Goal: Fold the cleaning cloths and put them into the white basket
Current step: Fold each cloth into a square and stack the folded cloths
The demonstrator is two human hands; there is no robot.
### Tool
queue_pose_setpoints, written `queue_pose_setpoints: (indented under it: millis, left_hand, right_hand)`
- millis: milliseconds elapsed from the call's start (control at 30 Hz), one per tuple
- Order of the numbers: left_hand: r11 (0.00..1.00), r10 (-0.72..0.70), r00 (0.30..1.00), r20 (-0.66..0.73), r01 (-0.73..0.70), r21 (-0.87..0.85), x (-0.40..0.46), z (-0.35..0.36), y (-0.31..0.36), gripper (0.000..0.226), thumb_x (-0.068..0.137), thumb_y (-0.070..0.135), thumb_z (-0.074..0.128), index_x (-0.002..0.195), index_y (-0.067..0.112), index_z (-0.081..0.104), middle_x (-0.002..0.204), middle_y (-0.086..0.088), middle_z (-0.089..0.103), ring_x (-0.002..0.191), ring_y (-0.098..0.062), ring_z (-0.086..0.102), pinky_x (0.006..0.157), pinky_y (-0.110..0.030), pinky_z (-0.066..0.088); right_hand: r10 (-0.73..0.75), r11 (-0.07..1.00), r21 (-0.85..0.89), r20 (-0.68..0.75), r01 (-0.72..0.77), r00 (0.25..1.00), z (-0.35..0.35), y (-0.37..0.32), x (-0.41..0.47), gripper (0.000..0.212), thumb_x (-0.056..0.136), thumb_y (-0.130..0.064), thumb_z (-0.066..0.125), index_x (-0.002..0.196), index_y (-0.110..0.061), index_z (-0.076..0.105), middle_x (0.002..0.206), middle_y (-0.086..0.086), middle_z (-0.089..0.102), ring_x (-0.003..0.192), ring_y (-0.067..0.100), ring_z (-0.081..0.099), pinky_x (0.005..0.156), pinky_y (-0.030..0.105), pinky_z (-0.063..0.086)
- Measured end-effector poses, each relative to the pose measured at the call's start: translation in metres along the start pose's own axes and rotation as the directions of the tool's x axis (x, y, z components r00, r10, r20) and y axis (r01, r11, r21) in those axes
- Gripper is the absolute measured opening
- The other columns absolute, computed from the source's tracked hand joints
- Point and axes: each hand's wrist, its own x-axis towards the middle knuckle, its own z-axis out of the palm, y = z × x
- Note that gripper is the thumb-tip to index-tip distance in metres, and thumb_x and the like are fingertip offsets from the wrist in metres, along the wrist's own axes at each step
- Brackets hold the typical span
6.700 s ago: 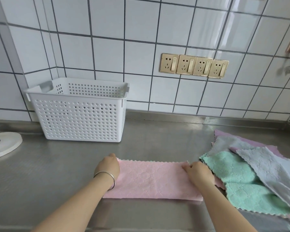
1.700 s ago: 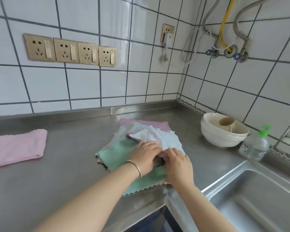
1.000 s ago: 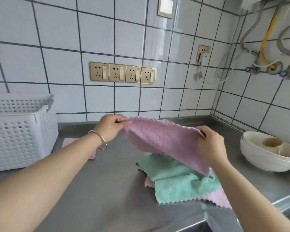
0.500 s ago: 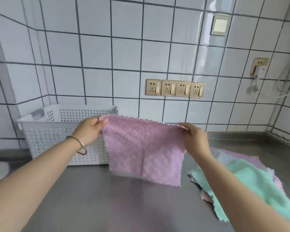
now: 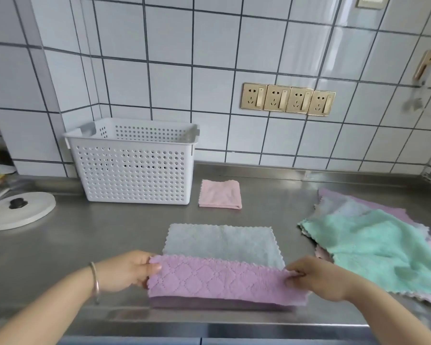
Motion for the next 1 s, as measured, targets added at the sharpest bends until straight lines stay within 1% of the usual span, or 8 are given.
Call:
queue_pose_setpoints:
  millis: [100,167,300,433,667,733,833,1000]
  left_hand:
    - [0.998,-0.057,0.997,-0.061,0.058,0.020,0.004,-0.003,0.003,0.026,0.099,0.018,0.040,0.078,0.014,0.055,0.059,0.013,0.061,0.052,0.004,0.054,0.061,-0.012,0.046]
    - [0.997,-0.083,0.991,-0.106,0.083,-0.001,0.010,-0.005,0.005,0.022,0.098,0.018,0.040,0.087,0.014,0.059,0.075,0.007,0.068,0.060,0.000,0.061,0.063,-0.015,0.051]
    - [0.987,-0.114,0.958,-0.264,0.078,-0.143,0.037,-0.009,0.007,0.020,0.098,0.018,0.042,0.096,0.006,0.058,0.092,-0.010,0.064,0.077,-0.019,0.061,0.065,-0.022,0.052]
    - [0.976,-0.173,0.904,-0.391,0.104,-0.190,0.075,-0.011,0.000,0.017,0.097,0.019,0.043,0.096,0.008,0.056,0.089,-0.015,0.052,0.080,-0.023,0.049,0.068,-0.031,0.040]
    - [0.971,-0.216,0.809,-0.547,0.237,-0.032,0.111,-0.015,-0.007,0.029,0.095,0.023,0.042,0.093,0.000,0.060,0.066,-0.013,0.052,0.068,-0.029,0.051,0.063,-0.028,0.034]
    - [0.949,-0.209,0.788,-0.579,0.306,0.073,0.115,-0.014,-0.002,0.034,0.096,0.024,0.040,0.107,-0.001,0.060,0.092,-0.023,0.065,0.089,-0.037,0.061,0.072,-0.031,0.041]
    - [0.898,-0.207,0.744,-0.635,0.402,0.178,0.116,-0.008,0.009,0.044,0.099,0.025,0.033,0.135,0.002,0.043,0.138,-0.018,0.049,0.124,-0.033,0.049,0.100,-0.033,0.039]
    - [0.842,-0.185,0.720,-0.669,0.467,0.269,0.118,-0.004,0.016,0.042,0.100,0.023,0.031,0.134,0.002,0.042,0.137,-0.020,0.049,0.125,-0.034,0.047,0.100,-0.034,0.038]
  right_hand:
    - [0.007,1.000,0.019,0.059,-0.008,0.998,-0.005,0.000,0.000,0.046,0.086,-0.018,0.055,0.054,-0.021,0.022,0.053,-0.011,0.023,0.054,0.003,0.022,0.055,0.025,0.019]
    - [0.039,0.998,0.039,0.018,-0.040,0.999,-0.008,-0.003,0.009,0.045,0.088,-0.020,0.056,0.056,-0.021,0.024,0.052,-0.011,0.026,0.052,0.003,0.025,0.052,0.022,0.021]
    - [0.210,0.972,0.127,-0.089,-0.198,0.974,-0.006,0.003,0.041,0.027,0.088,-0.020,0.057,0.064,-0.014,0.045,0.061,-0.003,0.042,0.057,0.010,0.043,0.055,0.021,0.038]
    - [0.359,0.891,0.359,-0.177,-0.280,0.917,-0.001,0.013,0.064,0.024,0.085,-0.019,0.061,0.068,-0.008,0.048,0.060,0.005,0.044,0.056,0.018,0.047,0.054,0.025,0.043]
    - [0.440,0.880,0.349,-0.344,-0.322,0.830,0.009,0.020,0.094,0.032,0.086,-0.014,0.052,0.054,-0.016,0.048,0.055,0.004,0.050,0.064,0.024,0.052,0.057,0.031,0.045]
    - [0.440,0.892,0.281,-0.357,-0.354,0.824,0.009,0.018,0.097,0.021,0.089,-0.019,0.052,0.071,-0.017,0.062,0.079,0.010,0.066,0.082,0.030,0.061,0.059,0.025,0.038]
    - [0.481,0.876,0.257,-0.397,-0.408,0.782,0.014,0.019,0.104,0.027,0.090,-0.026,0.050,0.106,-0.013,0.067,0.108,0.014,0.068,0.096,0.031,0.063,0.069,0.028,0.047]
    - [0.507,0.862,0.254,-0.441,-0.439,0.741,0.019,0.021,0.113,0.031,0.093,-0.030,0.045,0.114,-0.015,0.063,0.116,0.015,0.064,0.105,0.033,0.059,0.078,0.032,0.044]
